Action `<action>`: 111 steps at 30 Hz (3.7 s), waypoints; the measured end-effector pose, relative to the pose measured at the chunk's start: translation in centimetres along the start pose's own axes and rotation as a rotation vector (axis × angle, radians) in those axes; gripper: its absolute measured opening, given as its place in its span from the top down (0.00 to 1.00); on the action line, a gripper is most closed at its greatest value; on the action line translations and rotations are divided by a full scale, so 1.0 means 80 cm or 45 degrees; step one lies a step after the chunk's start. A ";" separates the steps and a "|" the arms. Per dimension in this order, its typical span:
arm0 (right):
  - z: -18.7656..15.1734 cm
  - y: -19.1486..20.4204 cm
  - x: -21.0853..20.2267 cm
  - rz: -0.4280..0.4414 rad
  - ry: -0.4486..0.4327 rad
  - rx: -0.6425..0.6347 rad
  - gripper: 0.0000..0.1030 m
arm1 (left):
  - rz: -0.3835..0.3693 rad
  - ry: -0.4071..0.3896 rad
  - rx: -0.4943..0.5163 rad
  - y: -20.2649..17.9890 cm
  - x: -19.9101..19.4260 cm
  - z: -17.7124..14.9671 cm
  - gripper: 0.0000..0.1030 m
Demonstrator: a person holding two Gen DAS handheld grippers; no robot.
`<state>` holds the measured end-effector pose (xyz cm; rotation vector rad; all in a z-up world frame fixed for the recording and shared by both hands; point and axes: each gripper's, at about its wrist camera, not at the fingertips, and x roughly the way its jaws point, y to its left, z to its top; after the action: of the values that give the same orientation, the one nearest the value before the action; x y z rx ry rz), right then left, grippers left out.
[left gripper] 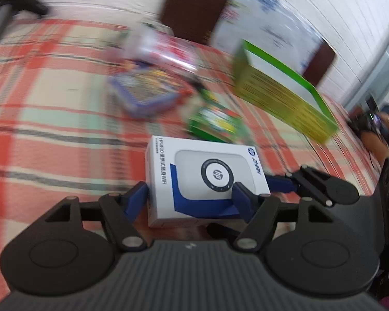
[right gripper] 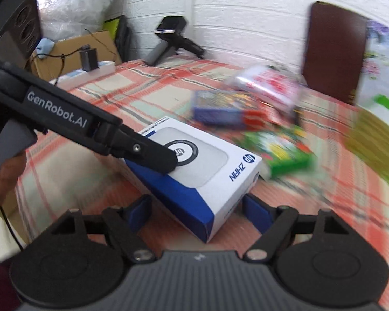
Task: Organize objects
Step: 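Lift the white HP box with both grippers toward the green box, then lower the HP box into the green box and open both grippers, then move both grippers over to the green snack pack, then grasp the green snack pack between both grippers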
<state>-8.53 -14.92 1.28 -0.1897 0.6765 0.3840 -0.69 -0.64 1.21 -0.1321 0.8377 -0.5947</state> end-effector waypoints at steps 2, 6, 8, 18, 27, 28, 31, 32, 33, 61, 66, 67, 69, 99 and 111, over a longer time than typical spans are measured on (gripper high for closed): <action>-0.018 -0.022 -0.022 -0.053 0.005 0.049 0.20 | -0.034 0.031 0.113 -0.041 0.019 -0.003 0.24; -0.049 -0.068 -0.055 -0.189 -0.003 0.149 0.19 | -0.114 0.088 0.239 -0.103 0.063 0.009 0.23; -0.060 -0.094 -0.065 -0.252 -0.008 0.206 0.19 | -0.142 0.093 0.294 -0.129 0.088 0.018 0.22; -0.060 -0.166 -0.082 -0.408 -0.092 0.346 0.20 | -0.202 -0.015 0.269 -0.186 0.128 0.059 0.23; 0.012 -0.264 -0.083 -0.650 -0.346 0.264 0.20 | -0.223 -0.242 0.379 -0.254 0.165 0.181 0.24; 0.014 -0.280 -0.078 -0.659 -0.332 0.288 0.21 | -0.211 -0.236 0.375 -0.262 0.180 0.191 0.24; 0.016 -0.316 -0.061 -0.666 -0.295 0.368 0.21 | -0.186 -0.226 0.390 -0.280 0.217 0.201 0.24; 0.016 -0.324 -0.055 -0.669 -0.278 0.392 0.20 | -0.179 -0.218 0.397 -0.285 0.227 0.203 0.24; 0.016 -0.332 -0.050 -0.674 -0.261 0.406 0.20 | -0.176 -0.206 0.398 -0.283 0.232 0.202 0.24; -0.036 -0.200 -0.061 -0.619 -0.163 0.493 0.39 | 0.037 -0.106 0.381 -0.179 0.135 0.071 0.22; -0.045 -0.180 -0.047 -0.561 -0.068 0.498 0.53 | 0.118 -0.057 0.323 -0.144 0.127 0.045 0.22; -0.045 -0.172 -0.048 -0.570 -0.072 0.476 0.53 | 0.128 -0.048 0.299 -0.136 0.123 0.041 0.22; -0.044 -0.161 -0.047 -0.563 -0.071 0.459 0.53 | 0.166 -0.062 0.309 -0.125 0.114 0.032 0.22; 0.039 -0.042 0.030 -0.253 -0.083 0.155 0.35 | 0.560 -0.296 0.113 0.045 0.005 -0.024 0.12; 0.067 -0.047 0.087 -0.148 -0.067 0.094 0.25 | 0.542 -0.303 0.106 0.049 0.002 -0.026 0.10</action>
<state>1.00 -14.80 1.10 -0.1474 0.6236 0.2513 -0.41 2.77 -1.65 0.0519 0.5838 -0.2065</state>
